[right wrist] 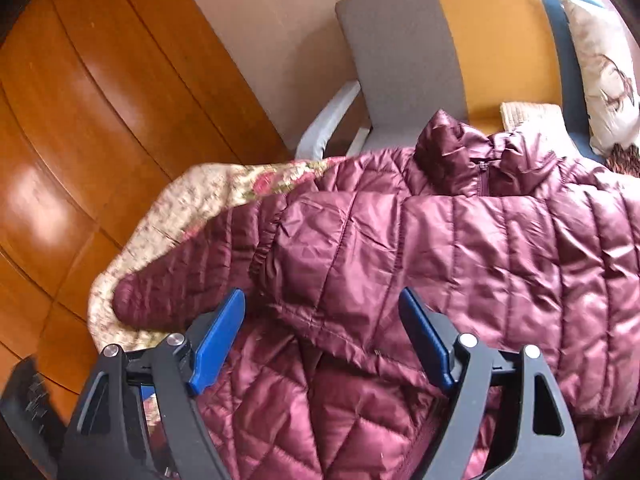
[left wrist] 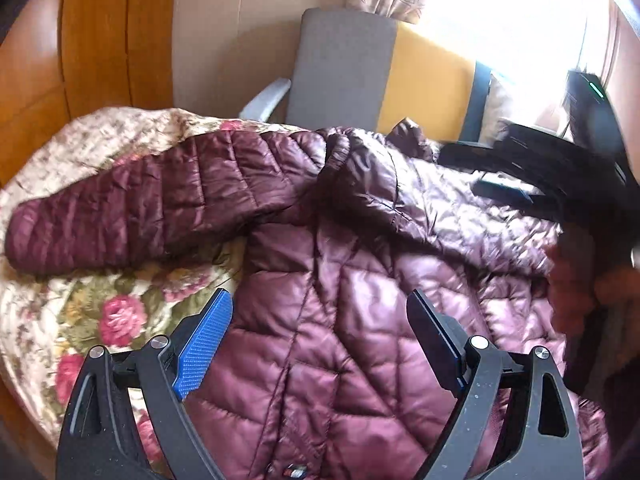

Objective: Fold large clothes

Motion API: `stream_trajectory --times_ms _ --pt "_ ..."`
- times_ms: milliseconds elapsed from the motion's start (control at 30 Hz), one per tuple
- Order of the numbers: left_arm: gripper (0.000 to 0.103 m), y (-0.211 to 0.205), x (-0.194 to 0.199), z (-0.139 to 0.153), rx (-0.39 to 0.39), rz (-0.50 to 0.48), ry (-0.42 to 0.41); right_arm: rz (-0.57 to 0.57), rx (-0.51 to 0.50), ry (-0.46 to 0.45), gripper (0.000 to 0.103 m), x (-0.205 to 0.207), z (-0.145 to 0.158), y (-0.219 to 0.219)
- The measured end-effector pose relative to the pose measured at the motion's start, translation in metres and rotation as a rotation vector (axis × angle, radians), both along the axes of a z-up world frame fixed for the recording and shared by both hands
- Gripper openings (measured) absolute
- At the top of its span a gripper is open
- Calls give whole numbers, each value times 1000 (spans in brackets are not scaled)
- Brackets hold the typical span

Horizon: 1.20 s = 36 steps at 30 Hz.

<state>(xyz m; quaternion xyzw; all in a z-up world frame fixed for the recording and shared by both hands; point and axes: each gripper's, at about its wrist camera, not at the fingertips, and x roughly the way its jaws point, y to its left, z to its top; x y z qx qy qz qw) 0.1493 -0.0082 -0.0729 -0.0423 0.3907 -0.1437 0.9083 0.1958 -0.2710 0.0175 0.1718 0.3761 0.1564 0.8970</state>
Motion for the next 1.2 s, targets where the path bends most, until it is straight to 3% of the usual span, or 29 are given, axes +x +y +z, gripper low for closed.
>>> stream_trajectory --times_ms 133,267,467,500,567,600,633,733,833,967,1067,1200 --pt "88 0 27 4 -70 1 20 -70 29 -30 79 -40 6 -40" --pt "88 -5 73 4 -109 5 62 -214 11 -19 79 -81 -2 -101" --pt "87 -25 143 -1 -211 -20 143 -441 51 33 78 -94 -19 -183" --pt "80 -29 151 -3 -212 -31 153 -458 58 38 77 -89 -19 -190" --pt "48 -37 164 -9 -230 -59 189 -479 68 48 74 -73 -20 -202" --pt "24 -40 168 -12 -245 -75 212 -486 63 51 74 -65 -18 -207" --pt "16 -40 169 -12 -253 -85 216 -488 51 53 73 -53 -19 -208" --pt "13 -35 155 -3 -228 -70 139 -484 1 77 73 -19 -26 -206" --pt "13 -31 139 -8 -130 -33 102 -475 -102 124 73 13 -46 -191" --pt "13 -30 137 -42 -40 -14 151 -461 -285 172 74 36 -87 -169" --pt "13 -34 135 -55 -19 -12 123 -467 -316 135 76 39 -108 -168" --pt "14 -34 137 -53 -27 3 134 -471 -341 130 76 41 -107 -168"
